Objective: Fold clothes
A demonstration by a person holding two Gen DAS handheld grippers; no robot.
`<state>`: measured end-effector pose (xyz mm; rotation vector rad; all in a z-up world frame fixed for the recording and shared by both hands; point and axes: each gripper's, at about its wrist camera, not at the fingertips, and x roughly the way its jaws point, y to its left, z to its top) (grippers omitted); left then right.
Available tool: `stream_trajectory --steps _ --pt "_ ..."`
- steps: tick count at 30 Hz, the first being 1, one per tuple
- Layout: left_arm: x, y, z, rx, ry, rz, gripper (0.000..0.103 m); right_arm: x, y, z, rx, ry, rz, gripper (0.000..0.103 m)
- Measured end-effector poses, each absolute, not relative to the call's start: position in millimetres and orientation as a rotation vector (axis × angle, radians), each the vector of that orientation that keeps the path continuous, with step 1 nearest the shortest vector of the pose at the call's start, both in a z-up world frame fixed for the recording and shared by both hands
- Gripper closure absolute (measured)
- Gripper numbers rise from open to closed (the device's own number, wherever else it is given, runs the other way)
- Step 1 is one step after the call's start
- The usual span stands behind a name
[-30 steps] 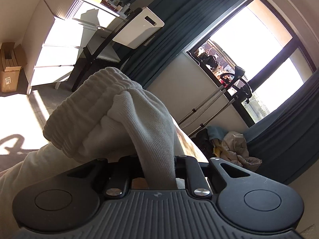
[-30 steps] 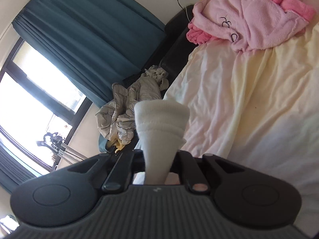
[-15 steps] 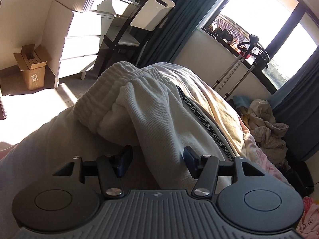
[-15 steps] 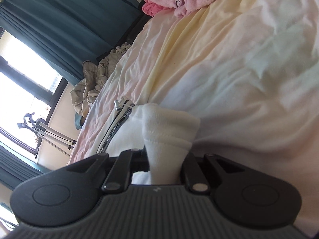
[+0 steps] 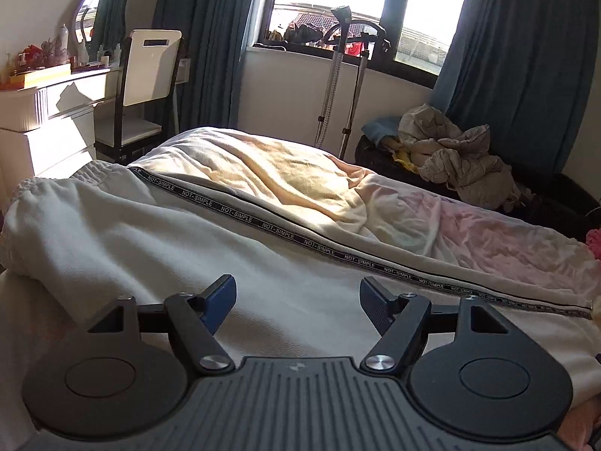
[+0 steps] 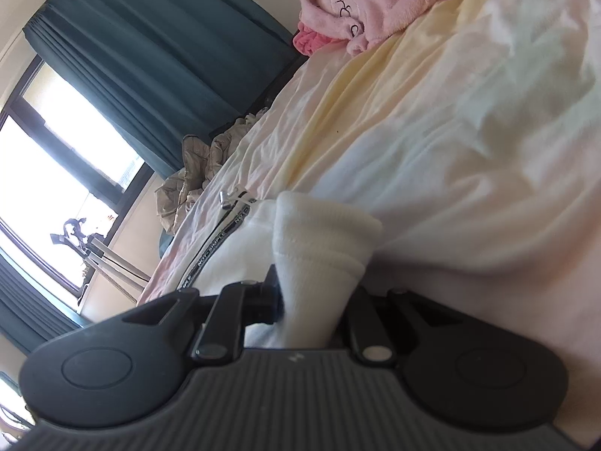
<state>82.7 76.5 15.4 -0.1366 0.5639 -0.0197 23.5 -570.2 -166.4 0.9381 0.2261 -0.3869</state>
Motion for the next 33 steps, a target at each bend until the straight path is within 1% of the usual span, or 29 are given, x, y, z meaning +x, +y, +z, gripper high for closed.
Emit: stream_trajectory --steps 3,6,8,11,14,15,19,24,29,33 --pt "106.9 42.7 -19.0 -0.038 0.598 -0.018 0.027 23.9 -569.7 -168.3 0.933 0.215 -0.384 0.090" --pt "120.1 33.5 -51.6 0.005 0.658 -0.010 0.027 24.0 -570.1 -168.8 0.931 0.212 -0.383 0.090" --pt "120.4 30.8 -65.8 0.043 0.658 -0.016 0.025 24.5 -569.5 -168.3 0.924 0.213 -0.386 0.090" --pt "118.4 27.7 -70.7 0.056 0.633 -0.006 0.022 26.1 -568.6 -166.4 0.913 0.219 -0.393 0.090" --pt "122.6 29.4 -66.7 0.013 0.651 -0.002 0.022 28.8 -568.2 -161.4 0.902 0.242 -0.406 0.090" --pt "123.7 30.0 -65.3 0.003 0.658 -0.003 0.022 29.5 -566.9 -156.3 0.894 0.252 -0.420 0.088" --pt "122.5 29.8 -62.2 0.001 0.662 -0.015 0.022 38.3 -539.3 -102.9 0.694 0.224 -0.462 0.093" --pt "121.4 39.0 -48.3 -0.067 0.659 -0.012 0.022 65.0 -510.7 -37.0 0.658 0.175 -0.454 0.094" --pt "111.2 56.0 -20.4 -0.119 0.613 -0.013 0.022 98.2 -433.3 32.3 0.468 0.119 -0.355 0.094" --pt "105.2 74.9 -7.0 -0.164 0.586 0.014 0.022 117.6 -351.2 67.2 0.328 0.087 -0.241 0.094"
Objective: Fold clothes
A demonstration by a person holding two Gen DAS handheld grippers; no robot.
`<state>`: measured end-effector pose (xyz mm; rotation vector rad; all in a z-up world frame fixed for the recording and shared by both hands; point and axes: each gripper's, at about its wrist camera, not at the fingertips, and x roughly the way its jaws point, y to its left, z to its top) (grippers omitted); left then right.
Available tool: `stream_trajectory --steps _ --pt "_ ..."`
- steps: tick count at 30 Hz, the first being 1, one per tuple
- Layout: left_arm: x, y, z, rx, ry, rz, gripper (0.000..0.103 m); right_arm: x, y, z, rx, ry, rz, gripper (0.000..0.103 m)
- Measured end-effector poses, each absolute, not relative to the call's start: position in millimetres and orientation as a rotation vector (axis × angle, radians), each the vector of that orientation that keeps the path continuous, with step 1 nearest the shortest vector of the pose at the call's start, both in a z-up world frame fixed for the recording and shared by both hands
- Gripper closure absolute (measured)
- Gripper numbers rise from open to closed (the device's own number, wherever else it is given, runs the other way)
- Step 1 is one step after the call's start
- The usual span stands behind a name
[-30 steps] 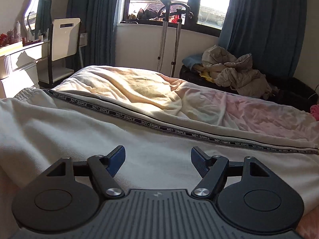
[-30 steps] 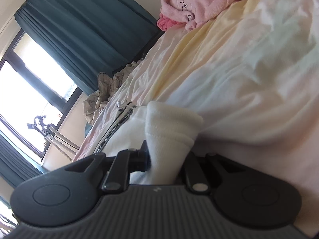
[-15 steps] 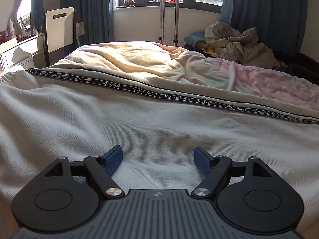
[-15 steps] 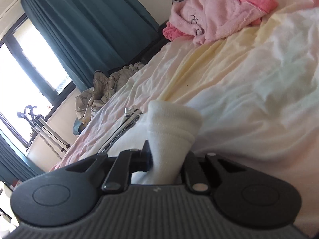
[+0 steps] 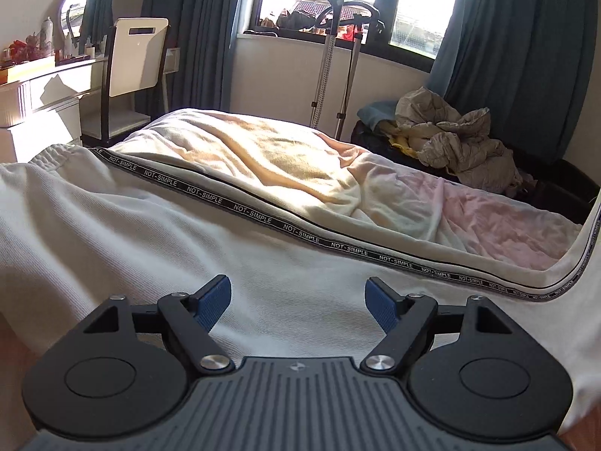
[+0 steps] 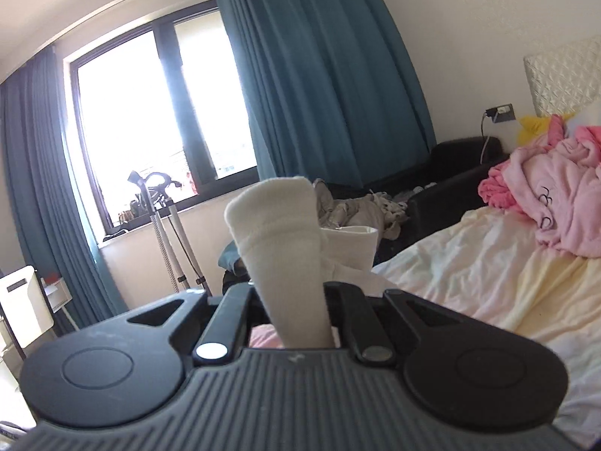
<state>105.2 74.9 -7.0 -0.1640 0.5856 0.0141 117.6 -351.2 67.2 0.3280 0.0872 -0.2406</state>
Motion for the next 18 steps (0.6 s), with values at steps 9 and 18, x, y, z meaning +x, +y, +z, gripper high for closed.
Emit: stream_trajectory --steps 9,18 --pt "101.1 167.9 4.5 -0.612 0.514 0.018 0.022 138.2 -147.2 18.0 0.147 0.237 0.088 0.094" --pt "109.1 164.3 0.2 -0.575 0.511 -0.054 0.022 124.2 -62.1 -67.1 -0.115 0.485 0.289 0.093"
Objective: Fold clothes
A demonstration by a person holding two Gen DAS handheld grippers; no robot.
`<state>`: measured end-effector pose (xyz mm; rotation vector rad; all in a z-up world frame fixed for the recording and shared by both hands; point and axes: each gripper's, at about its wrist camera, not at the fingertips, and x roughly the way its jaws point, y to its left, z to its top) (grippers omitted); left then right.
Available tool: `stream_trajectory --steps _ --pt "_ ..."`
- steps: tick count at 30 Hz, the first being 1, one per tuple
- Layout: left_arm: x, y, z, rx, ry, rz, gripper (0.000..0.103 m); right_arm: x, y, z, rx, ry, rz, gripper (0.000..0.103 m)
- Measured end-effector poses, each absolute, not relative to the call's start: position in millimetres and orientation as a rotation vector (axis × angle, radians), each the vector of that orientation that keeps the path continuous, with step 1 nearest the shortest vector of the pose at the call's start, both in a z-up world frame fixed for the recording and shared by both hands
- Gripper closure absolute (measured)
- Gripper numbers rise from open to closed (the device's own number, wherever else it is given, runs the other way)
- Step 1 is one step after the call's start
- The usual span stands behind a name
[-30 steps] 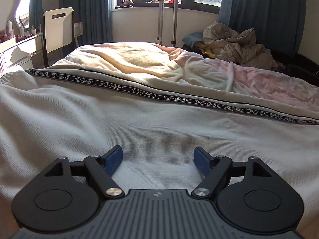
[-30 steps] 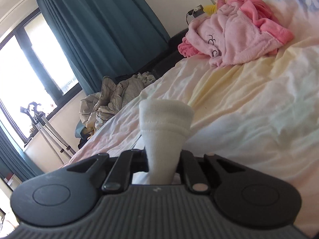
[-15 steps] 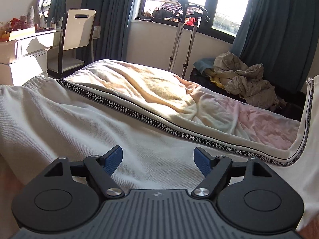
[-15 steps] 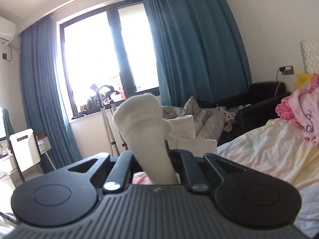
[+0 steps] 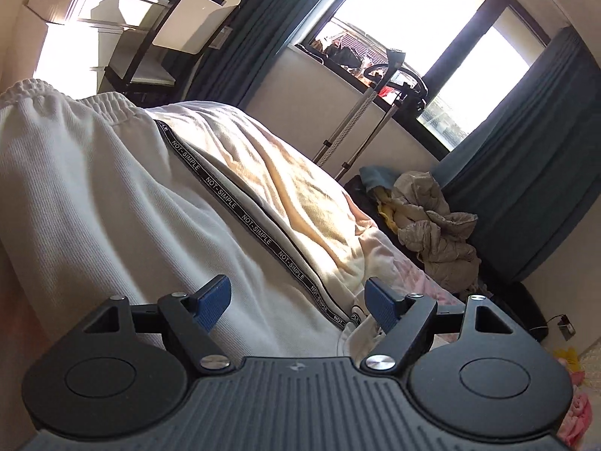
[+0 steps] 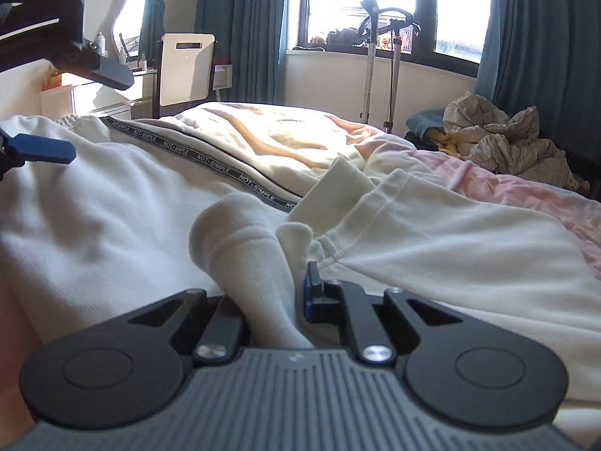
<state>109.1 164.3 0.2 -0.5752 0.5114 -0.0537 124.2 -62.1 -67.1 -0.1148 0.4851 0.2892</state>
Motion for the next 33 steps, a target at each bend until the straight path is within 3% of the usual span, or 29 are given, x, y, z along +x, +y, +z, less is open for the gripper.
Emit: stream_trajectory --steps 9,11,13,16,24,33 --pt "107.6 118.6 -16.3 -0.447 0.548 -0.109 0.022 91.5 -87.9 -69.0 -0.118 0.524 0.414 0.091" --pt "101.5 115.0 -16.2 -0.426 0.528 -0.110 0.022 84.9 -93.5 -70.0 -0.115 0.529 0.435 0.085" --pt "95.3 111.1 -14.7 -0.406 0.507 -0.115 0.022 78.7 -101.9 -61.9 -0.066 0.560 0.475 0.069" --pt "87.4 102.4 -12.5 -0.367 0.488 -0.128 0.022 58.0 -119.2 -43.5 -0.029 0.571 0.565 0.055" --pt "79.2 74.5 -36.5 -0.211 0.606 -0.082 0.024 28.3 -194.8 -30.1 0.085 0.448 0.378 0.055" --pt "70.9 49.9 -51.2 0.007 0.644 -0.002 0.023 74.7 -210.6 -87.8 0.065 0.643 0.092 0.058"
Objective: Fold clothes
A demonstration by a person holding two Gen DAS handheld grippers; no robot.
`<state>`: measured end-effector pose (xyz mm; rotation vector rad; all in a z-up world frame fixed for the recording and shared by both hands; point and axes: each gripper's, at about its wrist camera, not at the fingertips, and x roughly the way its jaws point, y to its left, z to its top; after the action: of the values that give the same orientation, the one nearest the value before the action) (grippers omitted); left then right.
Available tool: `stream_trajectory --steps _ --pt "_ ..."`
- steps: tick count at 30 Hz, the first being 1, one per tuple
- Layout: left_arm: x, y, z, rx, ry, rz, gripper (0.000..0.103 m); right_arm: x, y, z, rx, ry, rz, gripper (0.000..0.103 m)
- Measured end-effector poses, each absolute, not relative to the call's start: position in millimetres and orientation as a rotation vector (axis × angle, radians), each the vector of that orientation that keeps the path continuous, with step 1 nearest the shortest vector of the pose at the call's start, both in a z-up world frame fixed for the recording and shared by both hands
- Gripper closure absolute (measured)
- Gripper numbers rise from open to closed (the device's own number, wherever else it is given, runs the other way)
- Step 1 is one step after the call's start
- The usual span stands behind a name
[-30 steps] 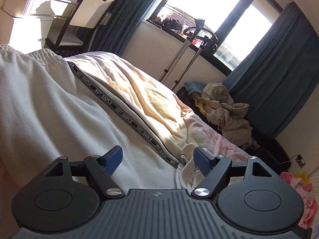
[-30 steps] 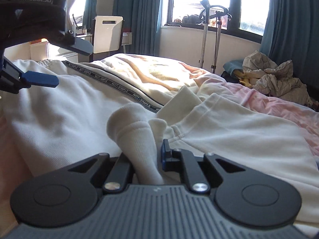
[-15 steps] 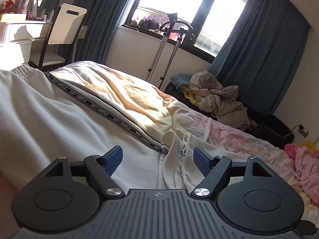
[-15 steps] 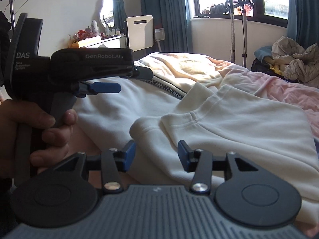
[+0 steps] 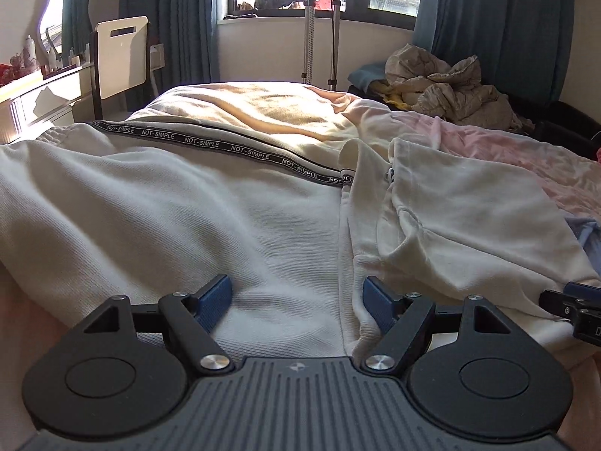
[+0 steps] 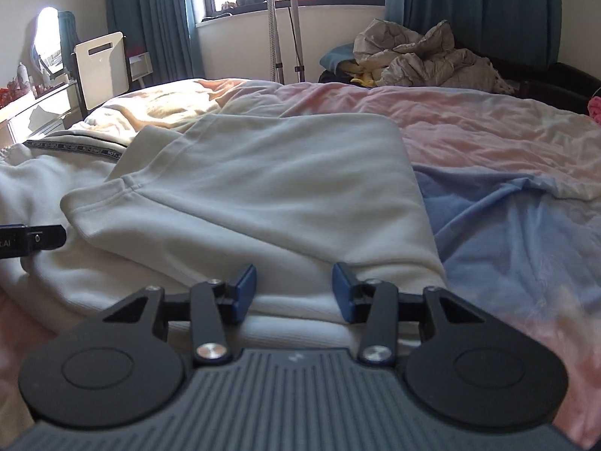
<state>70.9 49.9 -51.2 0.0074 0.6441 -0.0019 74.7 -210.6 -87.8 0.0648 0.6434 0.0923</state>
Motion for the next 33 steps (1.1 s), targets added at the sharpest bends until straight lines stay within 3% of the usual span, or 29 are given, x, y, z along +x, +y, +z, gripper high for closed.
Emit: stream_trajectory --steps 9,14,18,22,33 --pt "48.1 59.0 -21.1 -0.148 0.511 -0.098 0.024 61.2 -226.6 -71.4 0.178 0.648 0.041 0.056" --pt "55.4 69.3 -21.5 -0.417 0.520 -0.307 0.026 64.8 -237.8 -65.7 0.253 0.630 0.011 0.055" --pt "68.5 73.0 -35.0 -0.602 0.590 -0.432 0.035 68.8 -241.4 -63.9 0.292 0.617 0.004 0.055" --pt "86.8 71.1 -57.7 -0.707 0.722 -0.405 0.039 73.0 -248.7 -63.1 0.367 0.614 -0.001 0.055" --pt "108.3 51.5 -63.8 -0.794 0.849 -0.277 0.030 75.4 -253.9 -59.6 0.413 0.613 -0.022 0.055"
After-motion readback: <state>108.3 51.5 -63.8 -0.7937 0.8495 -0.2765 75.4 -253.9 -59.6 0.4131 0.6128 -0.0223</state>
